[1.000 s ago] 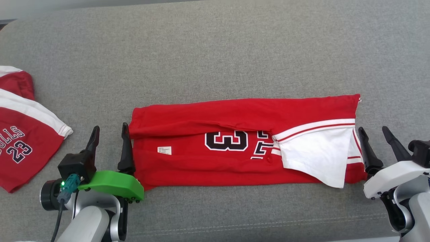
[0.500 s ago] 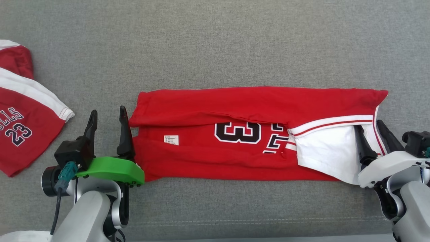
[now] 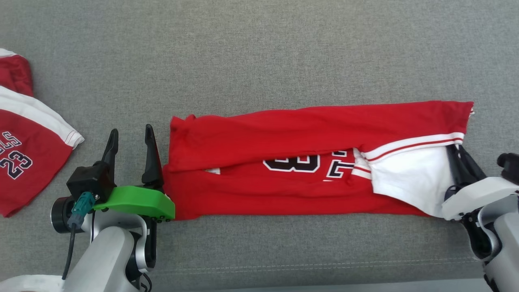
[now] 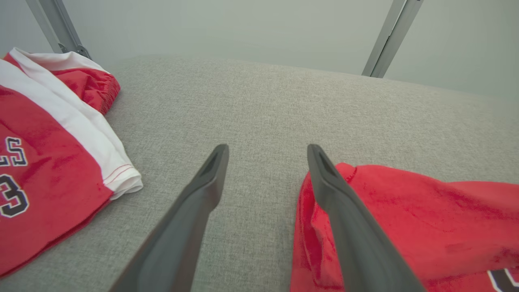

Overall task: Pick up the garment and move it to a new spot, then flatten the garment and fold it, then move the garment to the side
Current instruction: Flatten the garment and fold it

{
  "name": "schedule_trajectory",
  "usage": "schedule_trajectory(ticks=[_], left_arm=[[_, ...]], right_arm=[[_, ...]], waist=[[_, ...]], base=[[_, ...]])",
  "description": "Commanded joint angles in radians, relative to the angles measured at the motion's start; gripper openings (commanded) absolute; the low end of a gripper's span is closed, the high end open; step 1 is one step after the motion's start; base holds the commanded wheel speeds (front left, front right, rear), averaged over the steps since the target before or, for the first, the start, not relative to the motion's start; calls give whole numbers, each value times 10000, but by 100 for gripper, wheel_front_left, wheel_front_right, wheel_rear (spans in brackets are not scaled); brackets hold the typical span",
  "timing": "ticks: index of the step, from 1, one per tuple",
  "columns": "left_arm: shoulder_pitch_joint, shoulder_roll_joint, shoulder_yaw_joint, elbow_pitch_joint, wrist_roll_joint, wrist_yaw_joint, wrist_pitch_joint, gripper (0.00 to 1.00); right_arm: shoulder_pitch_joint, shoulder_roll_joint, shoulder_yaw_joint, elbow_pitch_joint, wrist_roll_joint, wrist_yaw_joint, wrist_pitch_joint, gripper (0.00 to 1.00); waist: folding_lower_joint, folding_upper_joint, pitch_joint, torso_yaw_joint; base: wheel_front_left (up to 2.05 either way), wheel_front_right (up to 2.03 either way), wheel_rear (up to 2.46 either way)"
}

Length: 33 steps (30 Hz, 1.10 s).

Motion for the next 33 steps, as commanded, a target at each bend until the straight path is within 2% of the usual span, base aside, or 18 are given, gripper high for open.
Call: schedule_trajectory(ticks=[1, 7, 11, 14, 18, 25, 28, 33], left_arm=[[-158, 30, 13, 29, 67, -9, -45, 100], [-161, 19, -33, 37, 55, -47, -47, 100], [-186, 48, -36, 27, 40, -53, -51, 100], [-179, 87, -28, 32, 37, -54, -54, 100], [-73, 107, 6, -9, -2, -21, -54, 100], [-86, 53, -133, -22, 12, -54, -17, 100], [-162, 10, -188, 5, 14, -107, -9, 100], [-345, -154, -327, 164, 43, -216, -18, 100]], right_arm=[[40, -304, -303, 234, 87, -52, -79, 0], [-56, -839, -1065, 522, 71, -40, -263, 0], [-217, -1032, -898, 478, 92, -39, -291, 0], [-204, -987, -486, -135, 237, -36, -266, 0], [84, -849, -1, -1729, 334, -33, -19, 0], [609, -161, 590, -5068, 121, -29, 1364, 0], [616, 110, 889, -5672, -5, -28, 1731, 0], [200, 1030, 1808, -6318, 124, -29, 2225, 0]], waist=[[-1, 0, -45, -75], [-1, 0, -103, -229], [-1, 0, -103, -331], [-1, 0, -141, -412], [-1, 0, -222, -539], [-1, 0, -255, -581], [-1, 0, -249, -517], [-1, 0, -223, -206]], base=[[0, 0, 0], [0, 0, 0], [0, 0, 0], [0, 0, 0], [0, 0, 0], [0, 0, 0], [0, 0, 0], [0, 0, 0]])
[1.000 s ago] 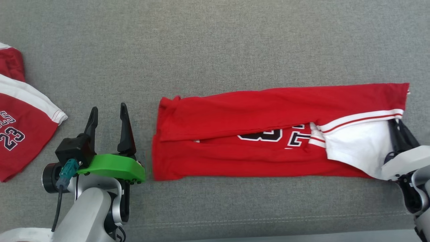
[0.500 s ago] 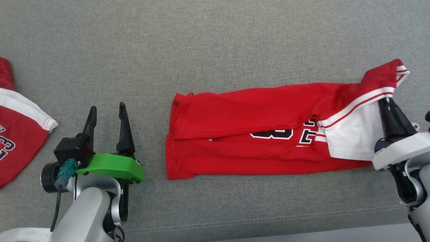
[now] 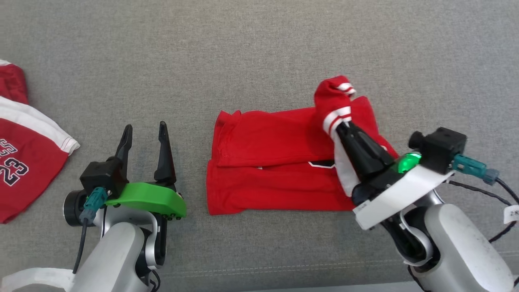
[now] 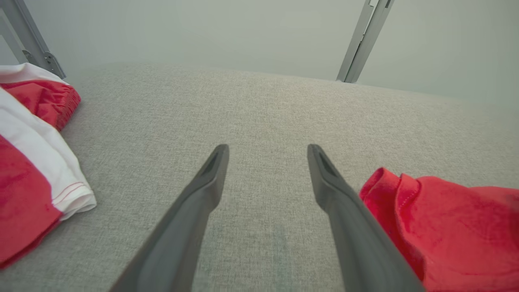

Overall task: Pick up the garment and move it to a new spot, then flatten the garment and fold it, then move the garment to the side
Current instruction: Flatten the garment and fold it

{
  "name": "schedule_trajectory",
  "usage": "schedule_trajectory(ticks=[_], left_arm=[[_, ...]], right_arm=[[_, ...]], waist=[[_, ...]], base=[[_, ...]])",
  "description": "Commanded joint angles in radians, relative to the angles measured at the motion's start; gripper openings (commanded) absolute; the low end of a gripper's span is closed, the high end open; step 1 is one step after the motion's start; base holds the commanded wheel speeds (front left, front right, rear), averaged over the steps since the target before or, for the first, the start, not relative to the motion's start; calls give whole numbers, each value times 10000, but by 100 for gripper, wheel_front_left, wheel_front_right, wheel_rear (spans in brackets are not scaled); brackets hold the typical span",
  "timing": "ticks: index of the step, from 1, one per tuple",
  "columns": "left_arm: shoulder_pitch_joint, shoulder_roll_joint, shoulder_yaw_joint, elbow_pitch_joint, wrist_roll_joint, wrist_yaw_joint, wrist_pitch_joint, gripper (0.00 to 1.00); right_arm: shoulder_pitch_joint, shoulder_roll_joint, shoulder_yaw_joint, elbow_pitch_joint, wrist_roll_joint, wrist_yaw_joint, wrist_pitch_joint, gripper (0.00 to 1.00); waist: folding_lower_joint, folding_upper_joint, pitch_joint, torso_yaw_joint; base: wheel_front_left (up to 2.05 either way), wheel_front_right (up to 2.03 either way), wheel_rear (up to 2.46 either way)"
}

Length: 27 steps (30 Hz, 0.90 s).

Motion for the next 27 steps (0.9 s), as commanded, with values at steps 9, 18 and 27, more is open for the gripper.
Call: schedule_trajectory(ticks=[9, 18, 27], left_arm=[[-312, -409, -232, 372, 100, -335, -70, 100], [-420, -724, -247, 647, 206, -528, -123, 100], [-427, -644, -121, 783, 360, -611, -129, 100]], right_arm=[[-1457, 968, 1720, 1577, -258, 1, -201, 0], [-2343, 1438, 2529, 3655, 228, 3, -811, 0], [-2641, 1808, 3377, 3281, 1383, 3, -1400, 100]], waist=[[0, 0, 96, 890], [0, 0, 316, 1453], [0, 0, 436, 1056]], base=[[0, 0, 0], [0, 0, 0], [0, 0, 0]])
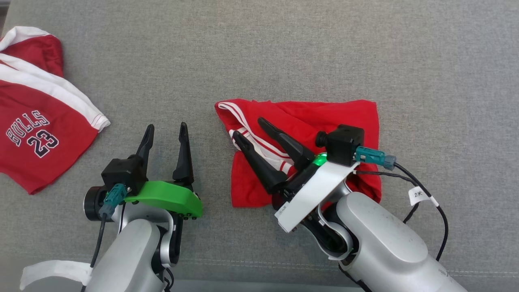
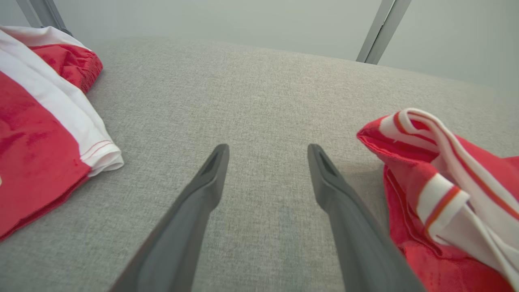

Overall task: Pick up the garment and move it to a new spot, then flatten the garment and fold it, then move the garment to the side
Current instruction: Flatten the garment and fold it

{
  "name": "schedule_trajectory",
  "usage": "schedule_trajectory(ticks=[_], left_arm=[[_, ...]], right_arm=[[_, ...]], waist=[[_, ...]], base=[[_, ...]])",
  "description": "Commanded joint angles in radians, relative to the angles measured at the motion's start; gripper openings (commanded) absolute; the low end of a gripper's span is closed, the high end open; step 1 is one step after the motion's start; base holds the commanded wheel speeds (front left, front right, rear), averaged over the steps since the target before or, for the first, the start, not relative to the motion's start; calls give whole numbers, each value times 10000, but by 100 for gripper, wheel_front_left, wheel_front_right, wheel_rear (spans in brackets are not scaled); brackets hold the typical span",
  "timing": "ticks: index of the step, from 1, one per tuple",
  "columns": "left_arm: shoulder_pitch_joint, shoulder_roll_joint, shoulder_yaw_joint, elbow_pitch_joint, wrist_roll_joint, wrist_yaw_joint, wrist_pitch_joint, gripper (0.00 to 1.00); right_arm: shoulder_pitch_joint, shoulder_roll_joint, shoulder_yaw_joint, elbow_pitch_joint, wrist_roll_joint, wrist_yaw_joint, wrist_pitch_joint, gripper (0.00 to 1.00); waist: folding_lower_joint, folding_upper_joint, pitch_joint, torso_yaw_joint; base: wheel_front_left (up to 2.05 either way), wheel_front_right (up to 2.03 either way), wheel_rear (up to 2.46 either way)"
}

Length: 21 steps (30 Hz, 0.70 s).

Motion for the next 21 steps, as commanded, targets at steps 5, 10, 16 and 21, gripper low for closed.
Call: schedule_trajectory(ticks=[5, 10, 16, 21], left_arm=[[-114, 211, 54, 30, 130, 50, 8, 100], [-112, 392, 128, -65, 133, 143, 68, 100], [-93, 670, 275, -353, 172, 295, 106, 100], [-4, 910, 365, -688, 213, 444, 147, 100]], right_arm=[[260, -477, 31, -1644, 356, 1, -427, 100], [762, -951, -926, -2744, 217, 1, -689, 100], [1681, -1291, -3123, -3355, -487, 1, -821, 100], [2285, -1440, -4865, -3168, -1497, 1, -863, 100]], waist=[[-1, 0, -134, -544], [-1, 0, -249, -870], [-1, 0, -388, -1256], [-1, 0, -511, -1451]], base=[[0, 0, 0], [0, 0, 0], [0, 0, 0], [0, 0, 0]])
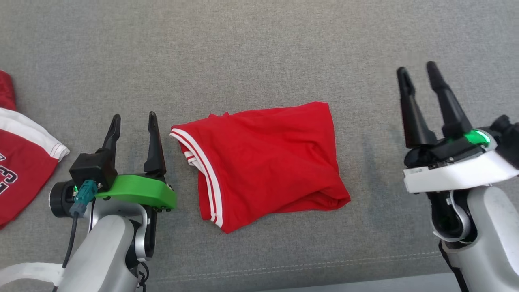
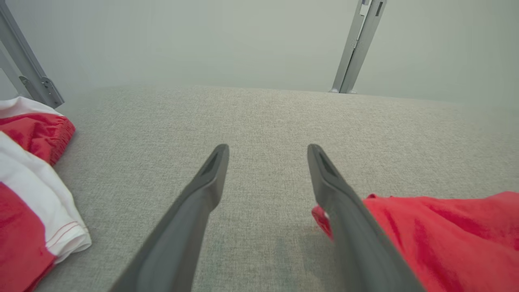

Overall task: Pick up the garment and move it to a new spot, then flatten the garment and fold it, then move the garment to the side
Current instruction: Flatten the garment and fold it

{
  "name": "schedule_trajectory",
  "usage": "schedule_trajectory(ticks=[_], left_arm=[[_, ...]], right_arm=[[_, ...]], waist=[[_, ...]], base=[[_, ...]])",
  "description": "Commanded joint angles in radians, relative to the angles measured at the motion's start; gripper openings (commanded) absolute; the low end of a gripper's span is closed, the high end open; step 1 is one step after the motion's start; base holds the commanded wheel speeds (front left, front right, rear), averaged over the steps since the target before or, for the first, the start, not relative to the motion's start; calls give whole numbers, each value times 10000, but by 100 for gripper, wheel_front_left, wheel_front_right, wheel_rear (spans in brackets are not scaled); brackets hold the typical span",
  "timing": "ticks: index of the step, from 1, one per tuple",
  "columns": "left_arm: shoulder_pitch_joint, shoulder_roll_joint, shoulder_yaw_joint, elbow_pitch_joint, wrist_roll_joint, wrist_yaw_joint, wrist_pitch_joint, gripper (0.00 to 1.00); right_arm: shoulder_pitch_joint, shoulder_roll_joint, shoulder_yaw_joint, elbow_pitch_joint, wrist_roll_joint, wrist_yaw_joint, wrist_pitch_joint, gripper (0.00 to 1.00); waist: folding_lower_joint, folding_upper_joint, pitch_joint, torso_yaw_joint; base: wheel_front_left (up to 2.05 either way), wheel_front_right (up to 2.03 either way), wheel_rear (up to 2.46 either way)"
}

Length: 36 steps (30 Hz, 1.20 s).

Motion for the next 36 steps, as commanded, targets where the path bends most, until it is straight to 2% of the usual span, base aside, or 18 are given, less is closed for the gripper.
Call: schedule_trajectory(ticks=[1, 6, 17, 25, 36], left_arm=[[65, 136, 57, -138, 57, 84, 22, 100], [379, 390, 152, -564, 118, 295, -2, 100], [1674, 753, 310, -1252, 52, 763, -27, 100], [2291, 721, 185, -1358, -107, 936, 119, 100], [2433, 683, 131, -1325, -191, 1039, 230, 100]], right_arm=[[304, 26, -393, 133, -247, -1, -78, 100], [840, -261, -1464, 679, -1399, -1, -209, 100], [1946, -244, -2131, 2021, -2717, -1, -425, 100], [2366, -154, -2095, 2273, -2968, -1, -439, 100], [2488, -152, -2117, 2281, -2994, -2, -444, 100]], waist=[[0, 0, -115, -134], [0, 0, -262, -254], [0, 0, -1167, -363], [0, 0, -1656, -261], [0, 0, -1786, -136]], base=[[0, 0, 0], [0, 0, 0], [0, 0, 0], [0, 0, 0], [0, 0, 0]])
